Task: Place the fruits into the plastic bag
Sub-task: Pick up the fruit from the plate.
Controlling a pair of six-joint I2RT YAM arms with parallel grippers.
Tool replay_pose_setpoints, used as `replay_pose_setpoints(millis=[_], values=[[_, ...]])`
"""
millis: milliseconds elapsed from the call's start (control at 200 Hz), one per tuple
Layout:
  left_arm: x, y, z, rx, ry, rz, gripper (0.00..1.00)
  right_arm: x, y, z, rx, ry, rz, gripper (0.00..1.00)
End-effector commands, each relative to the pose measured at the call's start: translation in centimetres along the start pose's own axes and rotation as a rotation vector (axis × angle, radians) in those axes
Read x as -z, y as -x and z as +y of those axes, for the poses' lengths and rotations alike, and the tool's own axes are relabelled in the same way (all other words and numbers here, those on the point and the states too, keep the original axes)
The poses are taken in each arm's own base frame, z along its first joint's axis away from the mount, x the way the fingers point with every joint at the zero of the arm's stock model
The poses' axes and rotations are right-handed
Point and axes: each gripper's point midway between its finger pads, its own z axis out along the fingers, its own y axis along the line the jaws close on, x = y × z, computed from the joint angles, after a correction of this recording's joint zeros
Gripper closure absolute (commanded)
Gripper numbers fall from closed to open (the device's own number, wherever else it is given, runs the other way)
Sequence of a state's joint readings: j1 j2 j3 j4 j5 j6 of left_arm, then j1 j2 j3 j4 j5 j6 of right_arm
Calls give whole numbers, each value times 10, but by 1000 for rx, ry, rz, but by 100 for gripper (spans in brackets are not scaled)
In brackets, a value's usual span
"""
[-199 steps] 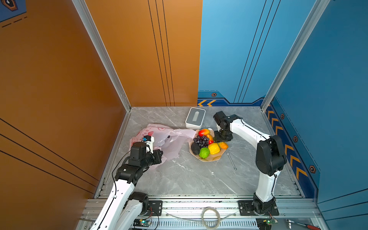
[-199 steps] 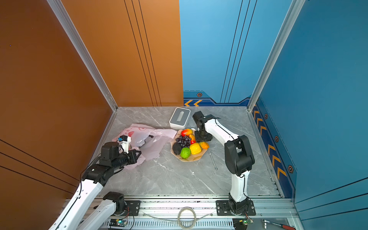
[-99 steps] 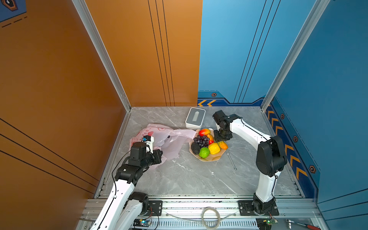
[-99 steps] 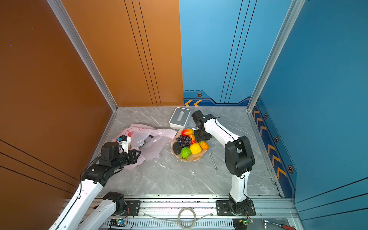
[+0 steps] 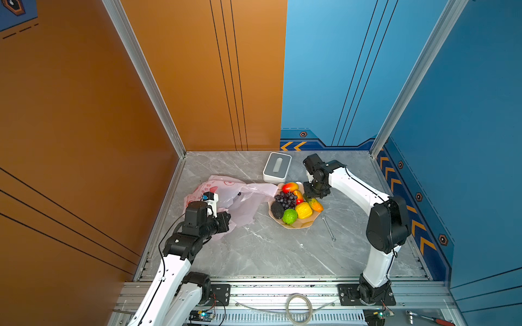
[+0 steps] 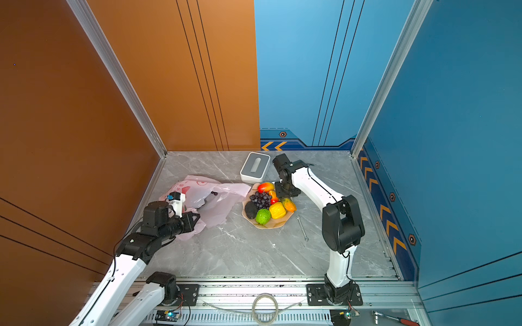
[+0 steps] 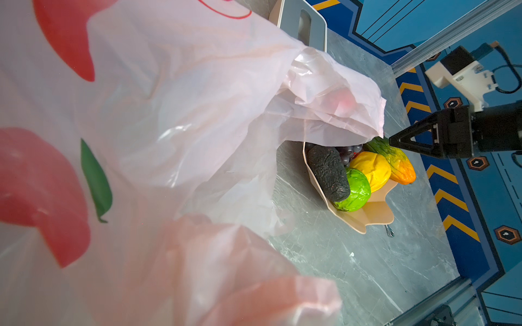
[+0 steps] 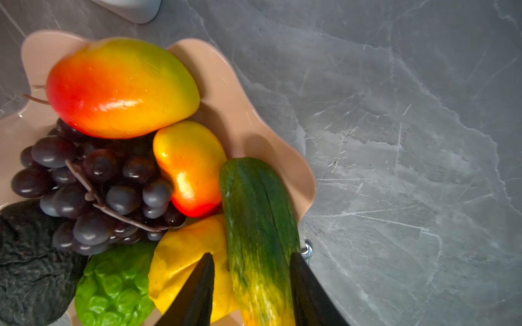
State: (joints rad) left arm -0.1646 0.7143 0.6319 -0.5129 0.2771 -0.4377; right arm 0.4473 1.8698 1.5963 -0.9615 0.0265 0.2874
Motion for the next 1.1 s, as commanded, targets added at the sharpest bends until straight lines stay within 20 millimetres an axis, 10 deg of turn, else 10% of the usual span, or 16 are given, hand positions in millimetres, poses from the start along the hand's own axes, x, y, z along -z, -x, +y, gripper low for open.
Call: replay_pose_setpoints(millis=[0,786,1096], values=[[3,3,-2,-5,2,-13,100,-8,-9,3,23,-9,59,55],[3,3,-1,-4,6,-13,100,-34,-17,-8,101,-153,127,37],[4,3,0,-4,10,-18,100,-36,-18,-5,105,-148,134,57]])
